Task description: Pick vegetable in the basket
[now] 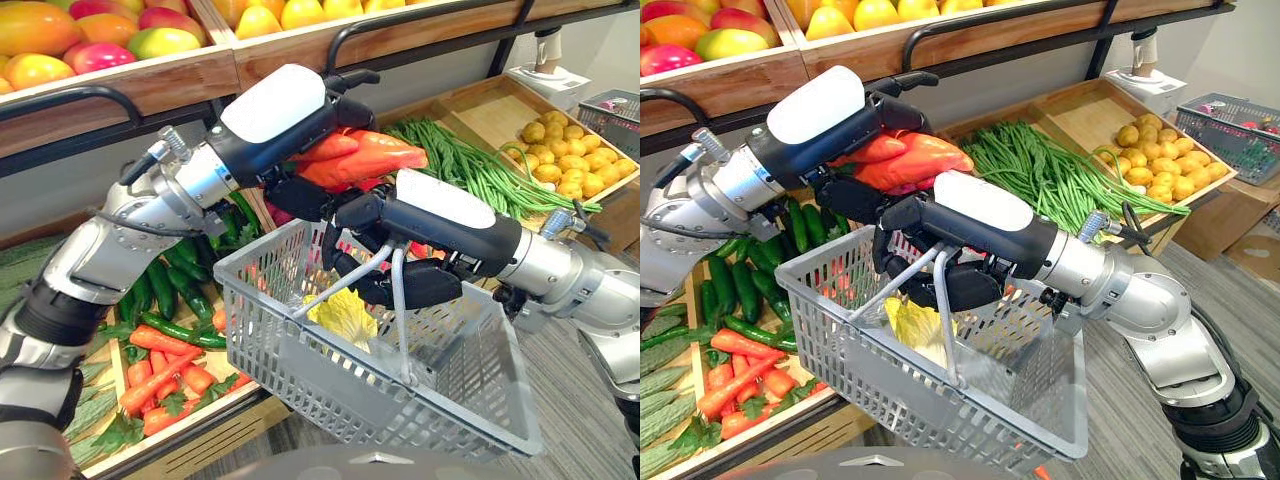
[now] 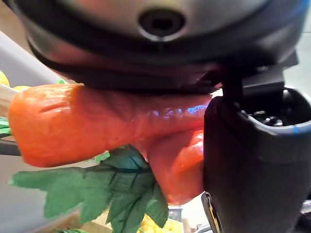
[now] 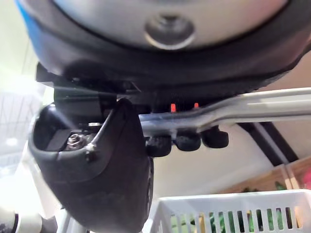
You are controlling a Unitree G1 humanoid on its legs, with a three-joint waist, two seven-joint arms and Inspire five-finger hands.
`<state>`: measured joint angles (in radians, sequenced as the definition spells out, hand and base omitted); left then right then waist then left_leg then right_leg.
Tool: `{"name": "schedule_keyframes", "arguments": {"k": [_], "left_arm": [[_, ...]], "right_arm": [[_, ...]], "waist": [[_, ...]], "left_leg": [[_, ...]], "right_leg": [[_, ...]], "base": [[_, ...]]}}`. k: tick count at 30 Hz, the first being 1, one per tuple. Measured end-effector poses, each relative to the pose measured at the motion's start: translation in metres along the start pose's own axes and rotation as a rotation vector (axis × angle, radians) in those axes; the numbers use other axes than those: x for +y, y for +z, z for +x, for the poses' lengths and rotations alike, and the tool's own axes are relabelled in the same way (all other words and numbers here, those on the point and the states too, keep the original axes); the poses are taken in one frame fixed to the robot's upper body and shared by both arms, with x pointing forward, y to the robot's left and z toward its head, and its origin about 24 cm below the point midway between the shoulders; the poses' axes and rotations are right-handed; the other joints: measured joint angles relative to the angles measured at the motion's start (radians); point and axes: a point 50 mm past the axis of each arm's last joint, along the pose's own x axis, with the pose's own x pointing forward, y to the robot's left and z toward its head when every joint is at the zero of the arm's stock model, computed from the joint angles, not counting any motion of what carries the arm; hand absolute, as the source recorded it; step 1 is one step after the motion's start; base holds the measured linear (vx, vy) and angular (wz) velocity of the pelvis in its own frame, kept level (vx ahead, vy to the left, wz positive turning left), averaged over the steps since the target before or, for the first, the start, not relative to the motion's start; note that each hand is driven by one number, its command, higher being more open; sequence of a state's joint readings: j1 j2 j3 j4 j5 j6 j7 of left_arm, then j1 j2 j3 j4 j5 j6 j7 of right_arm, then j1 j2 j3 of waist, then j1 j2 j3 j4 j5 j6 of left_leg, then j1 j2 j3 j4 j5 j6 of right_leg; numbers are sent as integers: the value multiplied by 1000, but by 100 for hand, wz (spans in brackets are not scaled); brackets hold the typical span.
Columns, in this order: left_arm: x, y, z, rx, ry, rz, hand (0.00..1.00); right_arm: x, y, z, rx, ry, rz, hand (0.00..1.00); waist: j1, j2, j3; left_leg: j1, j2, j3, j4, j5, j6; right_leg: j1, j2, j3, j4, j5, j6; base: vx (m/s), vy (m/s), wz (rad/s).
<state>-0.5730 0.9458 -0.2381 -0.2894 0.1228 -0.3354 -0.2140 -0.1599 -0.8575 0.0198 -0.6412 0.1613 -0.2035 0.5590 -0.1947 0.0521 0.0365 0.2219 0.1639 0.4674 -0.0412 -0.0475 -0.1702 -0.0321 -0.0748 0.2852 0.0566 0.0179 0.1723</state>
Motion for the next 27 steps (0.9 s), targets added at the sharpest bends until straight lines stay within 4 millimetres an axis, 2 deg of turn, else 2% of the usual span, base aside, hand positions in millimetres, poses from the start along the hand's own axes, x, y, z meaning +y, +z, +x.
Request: {"name": "schedule_keyframes", "arguments": {"k": [4, 11, 16, 21, 25, 27], "left_arm": [[2, -1, -11, 38, 5, 3, 0], [-13, -12, -34, 156, -79, -18, 0], [-7, -24, -50, 268, -54, 18, 0], [-6, -35, -57, 340, -41, 30, 0], [-11, -36, -56, 343, -41, 2, 0], [-20, -35, -53, 326, -80, -21, 0]], "right_arm": [[-2, -2, -6, 23, -30, 0, 0], [-12, -4, -19, 76, -122, -21, 0], [-10, -8, -26, 108, -157, 9, 0], [-10, -12, -27, 125, -166, 22, 0], [-10, -11, -27, 125, -166, 21, 0], [-10, -11, -27, 122, -166, 20, 0]], "waist": [[7, 0, 0], [29, 0, 0], [32, -1, 0], [37, -1, 0], [39, -4, 0], [37, -5, 0]], "left_leg": [[-3, 1, -7, 0, 1, 0], [-4, 2, -11, 0, 2, 0], [-4, 2, -13, 0, 2, 0], [-4, 2, -13, 0, 2, 0], [-4, 2, -12, -2, 2, 0], [-3, 2, -10, -4, 2, 0]], "right_leg": [[2, 0, -6, 0, 0, 0], [3, -1, -10, 0, 0, -1], [4, -2, -11, -2, -1, -1], [4, -2, -12, -4, -1, -1], [4, -2, -12, -6, 0, -1], [4, -2, -11, -6, 0, -1]], "base": [[-18, -20, 5], [0, 0, 0], [0, 0, 0], [0, 0, 0], [0, 0, 0], [0, 0, 0]]}}
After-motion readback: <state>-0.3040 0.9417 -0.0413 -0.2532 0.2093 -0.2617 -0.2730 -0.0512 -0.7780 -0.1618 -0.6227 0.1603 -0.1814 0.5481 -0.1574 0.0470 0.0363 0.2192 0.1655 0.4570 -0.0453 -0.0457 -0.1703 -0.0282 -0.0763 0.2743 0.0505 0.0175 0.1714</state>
